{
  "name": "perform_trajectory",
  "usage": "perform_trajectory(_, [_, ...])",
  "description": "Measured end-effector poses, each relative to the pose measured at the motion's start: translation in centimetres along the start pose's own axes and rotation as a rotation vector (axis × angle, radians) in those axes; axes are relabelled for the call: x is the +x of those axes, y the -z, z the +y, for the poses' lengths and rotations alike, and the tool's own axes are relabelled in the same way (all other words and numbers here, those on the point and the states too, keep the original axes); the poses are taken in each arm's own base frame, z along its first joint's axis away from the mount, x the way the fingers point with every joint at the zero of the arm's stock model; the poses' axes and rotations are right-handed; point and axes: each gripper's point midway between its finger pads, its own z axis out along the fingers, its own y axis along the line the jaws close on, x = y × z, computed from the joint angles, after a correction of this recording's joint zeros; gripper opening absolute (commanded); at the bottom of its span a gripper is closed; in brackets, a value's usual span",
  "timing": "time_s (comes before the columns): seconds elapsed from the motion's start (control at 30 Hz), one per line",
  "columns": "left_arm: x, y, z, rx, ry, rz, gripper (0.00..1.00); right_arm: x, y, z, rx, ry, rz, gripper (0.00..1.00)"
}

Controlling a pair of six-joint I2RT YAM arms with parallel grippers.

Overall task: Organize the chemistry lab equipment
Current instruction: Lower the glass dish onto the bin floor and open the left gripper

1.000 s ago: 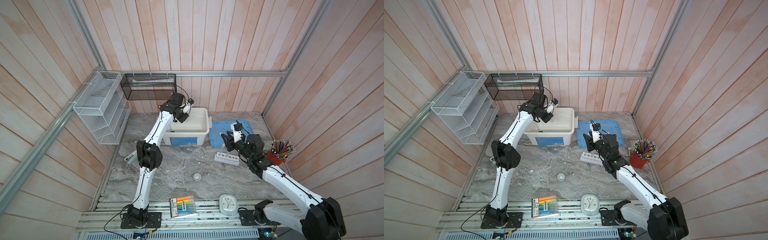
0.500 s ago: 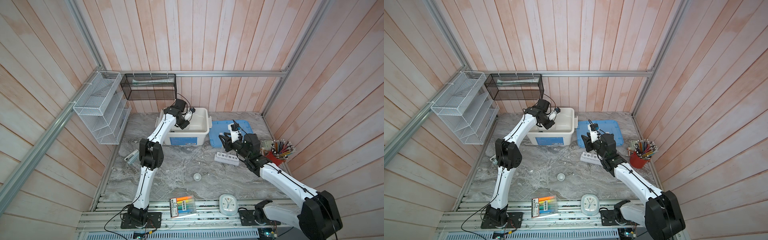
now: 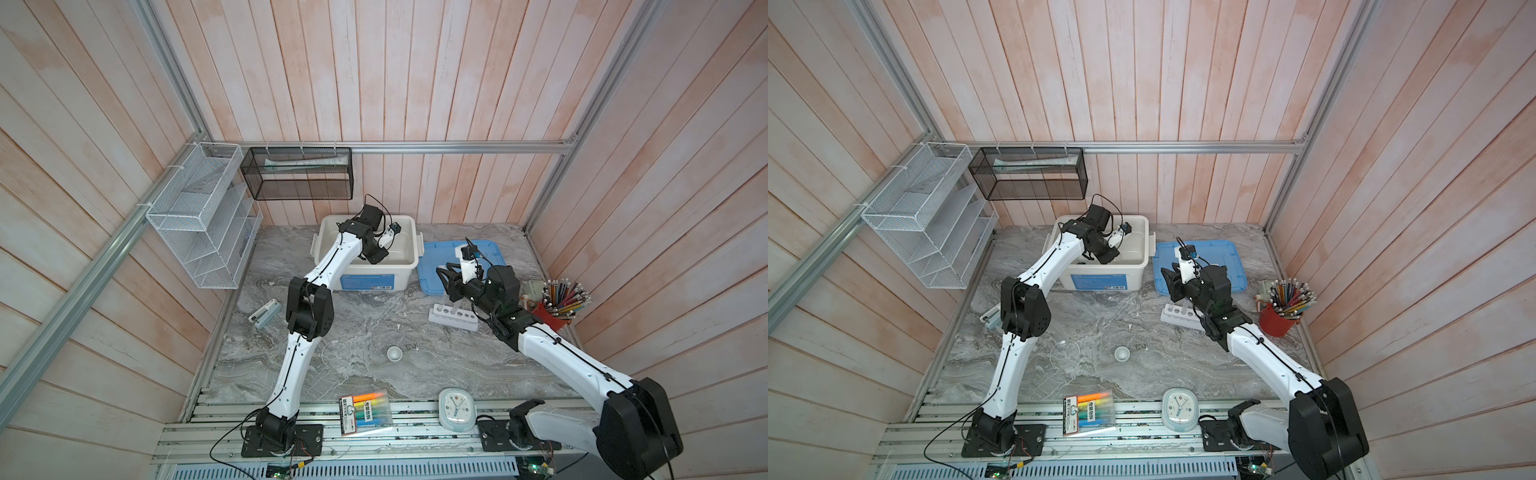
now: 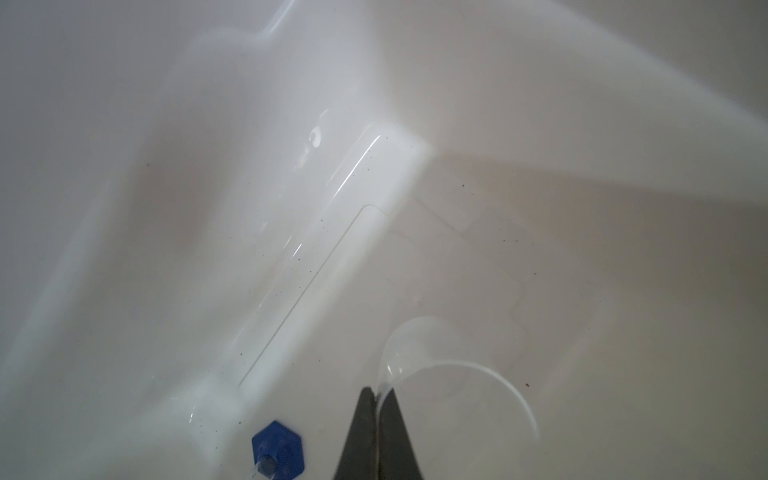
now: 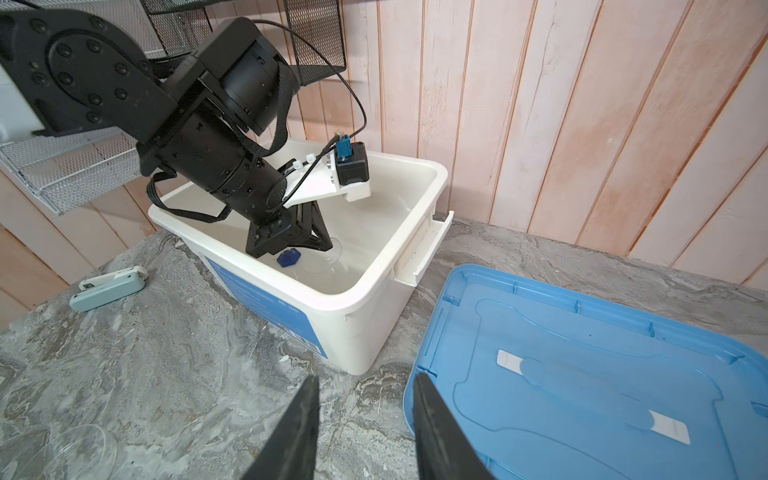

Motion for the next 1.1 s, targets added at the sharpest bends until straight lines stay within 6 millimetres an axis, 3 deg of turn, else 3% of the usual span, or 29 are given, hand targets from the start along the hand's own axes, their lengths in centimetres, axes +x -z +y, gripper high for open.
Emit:
perform_trajectory(0.43, [-1.7, -2.4, -3.7, 0.068, -0.049, -0.026, 0.0, -0.1, -0.2, 0.0, -0.003, 0.001, -0.005, 0.38])
perform_trajectory(1.1, [-1.6, -3.0, -4.4, 0.098, -0.039, -0.027, 0.0, -0.1, -0.4, -0.2, 0.001, 0.001, -0.014, 0.38])
